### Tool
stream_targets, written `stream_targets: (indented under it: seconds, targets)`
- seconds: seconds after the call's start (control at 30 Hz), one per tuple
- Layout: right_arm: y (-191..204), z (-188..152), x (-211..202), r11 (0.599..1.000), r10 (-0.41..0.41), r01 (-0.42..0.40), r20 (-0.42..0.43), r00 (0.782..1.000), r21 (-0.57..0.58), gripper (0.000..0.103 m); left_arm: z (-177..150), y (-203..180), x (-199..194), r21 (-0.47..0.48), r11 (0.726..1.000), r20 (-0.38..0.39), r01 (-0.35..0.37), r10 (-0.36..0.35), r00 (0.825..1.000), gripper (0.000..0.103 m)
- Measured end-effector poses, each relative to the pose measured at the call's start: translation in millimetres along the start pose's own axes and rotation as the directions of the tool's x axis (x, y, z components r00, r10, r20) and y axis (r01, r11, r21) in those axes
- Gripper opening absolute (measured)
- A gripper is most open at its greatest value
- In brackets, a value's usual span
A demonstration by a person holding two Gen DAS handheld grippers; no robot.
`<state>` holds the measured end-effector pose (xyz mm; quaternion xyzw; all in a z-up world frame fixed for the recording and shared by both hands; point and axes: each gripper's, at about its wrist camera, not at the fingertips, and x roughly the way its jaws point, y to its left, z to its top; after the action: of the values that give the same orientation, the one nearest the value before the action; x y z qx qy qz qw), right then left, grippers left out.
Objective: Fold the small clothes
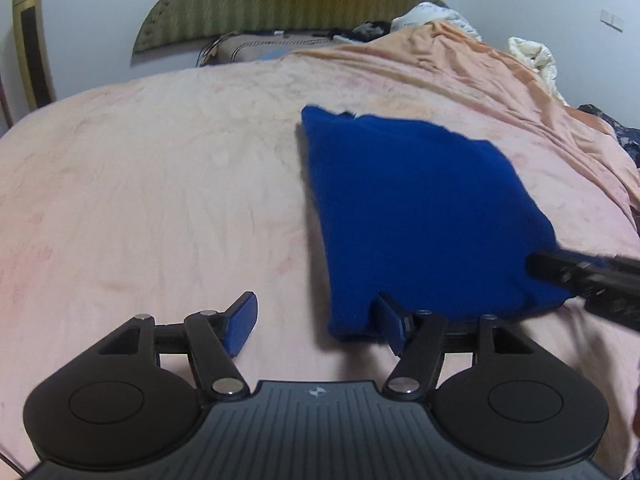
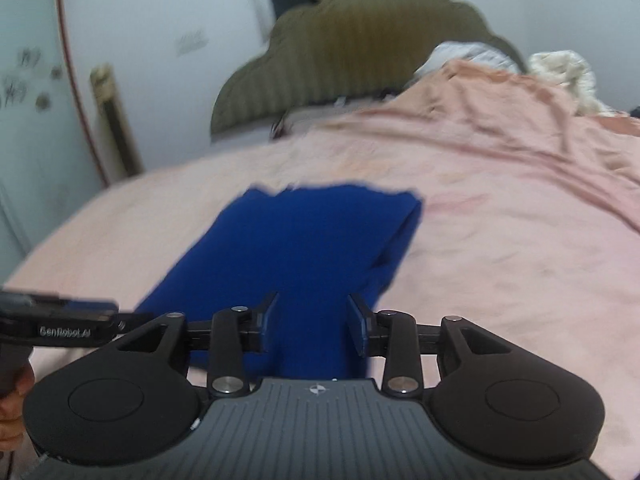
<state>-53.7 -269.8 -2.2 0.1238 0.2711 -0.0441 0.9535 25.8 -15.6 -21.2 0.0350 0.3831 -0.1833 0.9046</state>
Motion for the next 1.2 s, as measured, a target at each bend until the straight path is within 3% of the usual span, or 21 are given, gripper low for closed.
stream_targets:
  seconds: [0.17,0.2,0.47,0.8,1.03,1.2]
  targets:
    - [-1,-19,20,0.988,-0.148,0.150,-0.048,0.988,0.036,0.048,-7,7,-2,-0.029,1.000,-0.007,0.003,-0.003,1.000,0.065]
    - [-3,-20,17,0.988,-0.141,0.144,-0.048,0.989,0.059,0.052,-7,7,-1,-0.028,1.000,-0.006,-0.001,0.001,1.000,0.065]
    - [-1,-24,-3,0.987,-0.144,0.145,-0.010,0.989,0.071,0.054,-10,2,-3,-0.012,1.000,-0.001,-0.020,0.020,1.000,0.065]
    - [7,-30,-10,0.987,-0.144,0.145,-0.027,0.989,0.070,0.078,-20,0,-3,-0.002,0.999,-0.022,-0.042,0.042,0.999,0.070]
    - [14,-35,-12,0.988,-0.146,0.148,-0.038,0.989,0.053,0.092,-26,1,-6,-0.020,0.999,-0.003,-0.034,0.034,0.999,0.084]
    - [18,-41,-10,0.984,-0.173,0.175,-0.060,0.983,0.037,0.098,-32,1,-7,-0.027,0.999,0.011,-0.040,0.040,0.999,0.085]
